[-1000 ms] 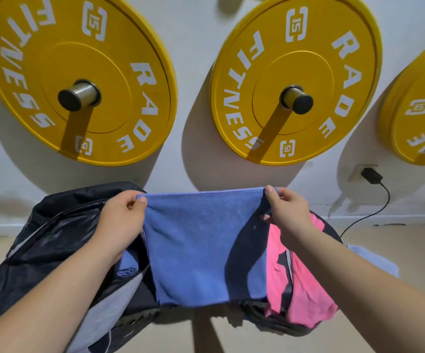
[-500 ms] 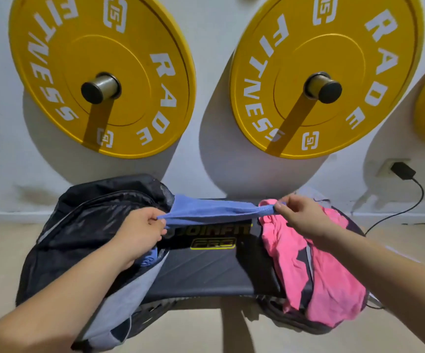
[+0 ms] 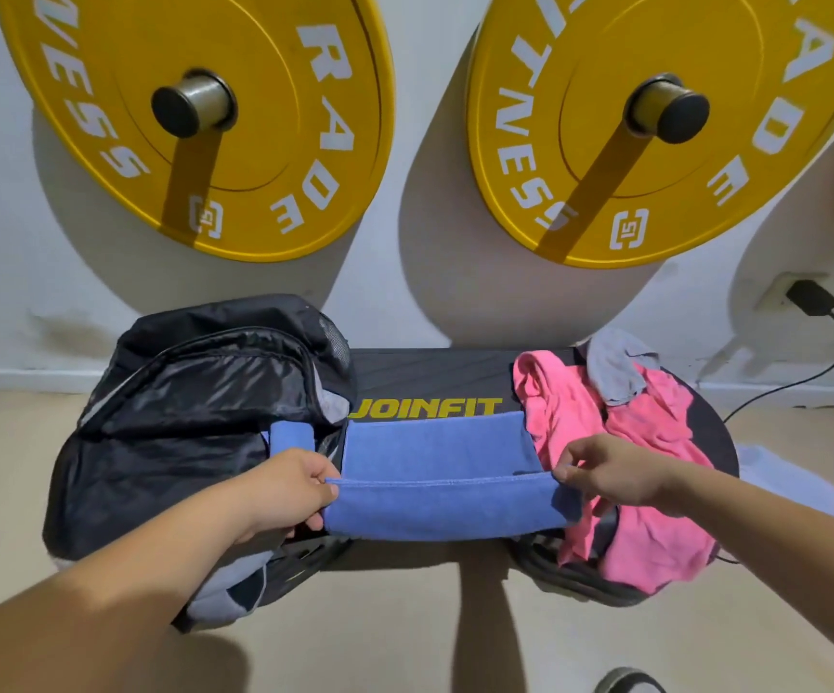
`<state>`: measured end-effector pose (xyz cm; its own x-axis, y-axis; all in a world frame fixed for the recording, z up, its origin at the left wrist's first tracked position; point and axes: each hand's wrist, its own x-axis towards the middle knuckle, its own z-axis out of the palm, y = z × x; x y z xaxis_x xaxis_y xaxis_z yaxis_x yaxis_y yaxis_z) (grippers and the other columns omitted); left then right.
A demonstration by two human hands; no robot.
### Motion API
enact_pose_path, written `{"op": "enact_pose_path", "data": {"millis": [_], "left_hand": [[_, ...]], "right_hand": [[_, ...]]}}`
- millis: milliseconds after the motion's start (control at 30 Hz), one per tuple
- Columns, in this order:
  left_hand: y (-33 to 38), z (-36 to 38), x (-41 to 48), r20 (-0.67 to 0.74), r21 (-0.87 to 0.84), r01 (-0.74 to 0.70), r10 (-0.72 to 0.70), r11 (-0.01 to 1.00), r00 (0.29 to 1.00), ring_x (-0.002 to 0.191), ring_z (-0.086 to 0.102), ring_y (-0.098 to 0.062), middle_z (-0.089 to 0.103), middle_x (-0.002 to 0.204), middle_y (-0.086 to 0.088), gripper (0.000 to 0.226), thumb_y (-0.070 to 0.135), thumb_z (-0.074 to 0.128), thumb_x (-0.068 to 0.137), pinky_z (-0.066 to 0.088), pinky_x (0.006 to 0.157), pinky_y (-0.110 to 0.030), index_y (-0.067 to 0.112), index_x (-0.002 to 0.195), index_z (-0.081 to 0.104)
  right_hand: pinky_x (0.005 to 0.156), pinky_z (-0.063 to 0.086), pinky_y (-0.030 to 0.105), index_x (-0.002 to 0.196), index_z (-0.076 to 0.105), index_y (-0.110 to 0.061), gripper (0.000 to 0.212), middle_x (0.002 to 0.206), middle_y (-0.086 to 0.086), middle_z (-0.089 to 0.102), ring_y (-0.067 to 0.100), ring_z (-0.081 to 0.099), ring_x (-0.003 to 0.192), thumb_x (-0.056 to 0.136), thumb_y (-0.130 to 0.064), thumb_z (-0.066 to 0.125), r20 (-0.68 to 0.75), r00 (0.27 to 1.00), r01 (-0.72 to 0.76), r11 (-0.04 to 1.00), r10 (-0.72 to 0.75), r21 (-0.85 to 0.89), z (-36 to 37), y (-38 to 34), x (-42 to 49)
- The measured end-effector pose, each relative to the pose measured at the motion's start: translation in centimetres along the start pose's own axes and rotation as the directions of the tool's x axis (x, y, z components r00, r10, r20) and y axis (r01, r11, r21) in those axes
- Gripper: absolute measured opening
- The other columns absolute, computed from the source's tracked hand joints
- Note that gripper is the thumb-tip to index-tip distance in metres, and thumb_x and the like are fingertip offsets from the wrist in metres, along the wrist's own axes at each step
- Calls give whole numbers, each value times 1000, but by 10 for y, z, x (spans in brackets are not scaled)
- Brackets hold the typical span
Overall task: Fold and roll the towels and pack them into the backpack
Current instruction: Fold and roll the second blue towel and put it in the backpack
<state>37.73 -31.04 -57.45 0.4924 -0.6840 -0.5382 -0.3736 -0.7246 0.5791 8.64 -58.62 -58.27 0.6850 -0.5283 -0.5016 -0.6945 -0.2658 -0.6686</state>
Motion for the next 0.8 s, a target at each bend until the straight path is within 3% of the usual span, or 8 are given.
{"op": "enact_pose_path", "data": {"millis": [67, 233, 333, 400, 500, 667, 800], "left_hand": [[2, 1, 4, -28, 23, -4, 5, 1000, 1000, 46, 54, -4, 70, 65, -3, 18, 15, 51, 97, 39, 53, -21, 16, 99, 69], [12, -5, 34, -208, -50, -27, 16, 998, 978, 54, 59, -13, 66, 62, -6, 17, 8, 52, 97, 42, 55, -21, 5, 89, 67], [14, -12, 63, -298, 87, -33, 57, 996, 953, 62, 52, -23, 63, 63, -11, 20, 10, 55, 91, 39, 60, -28, 6, 71, 58], [17, -11, 78, -353, 234, -8, 92, 972, 931, 67, 51, -28, 58, 64, -6, 23, 11, 54, 87, 37, 59, -31, 12, 64, 51], [27, -5, 94, -419, 415, 62, 131, 908, 898, 79, 60, -30, 61, 78, -2, 10, 14, 50, 82, 42, 61, -31, 14, 74, 56], [33, 8, 113, -412, 583, 126, 158, 802, 897, 80, 60, -29, 58, 91, -3, 11, 13, 48, 88, 42, 61, -32, 20, 89, 57], [39, 21, 115, -392, 578, -9, 287, 816, 874, 82, 60, -33, 64, 93, -7, 15, 19, 50, 95, 49, 64, -37, 19, 110, 55]], "right_hand": [[59, 57, 32, 92, 65, -6, 20, 79, 10, 64, 22, 64, 68, 100, -24, 62, -14, 1000, -15, 999, 16, 41, 0, -1, 0], [53, 53, 31, 84, 65, -7, 24, 66, 8, 61, 21, 58, 60, 98, -27, 64, -238, 971, 18, 1000, -20, -8, 1, -12, 32], [48, 48, 27, 82, 67, -6, 24, 63, 6, 60, 21, 55, 50, 96, -25, 65, -323, 946, 5, 996, -33, -89, -3, -23, 63], [57, 44, 25, 81, 69, -9, 23, 67, 5, 62, 21, 58, 58, 95, -26, 66, -335, 941, -20, 980, -49, -200, -5, -25, 86], [69, 39, 26, 88, 74, -10, 19, 81, 6, 67, 24, 60, 81, 94, -27, 67, -359, 932, -57, 958, -50, -283, -2, -19, 116], [69, 44, 29, 94, 75, -17, 16, 85, 4, 69, 25, 64, 87, 93, -30, 67, -429, 900, -58, 956, -74, -286, 17, 7, 143], [78, 52, 37, 106, 69, -19, 24, 96, 6, 70, 29, 64, 92, 98, -39, 57, -513, 854, -58, 962, -90, -265, 19, 16, 145]]}}
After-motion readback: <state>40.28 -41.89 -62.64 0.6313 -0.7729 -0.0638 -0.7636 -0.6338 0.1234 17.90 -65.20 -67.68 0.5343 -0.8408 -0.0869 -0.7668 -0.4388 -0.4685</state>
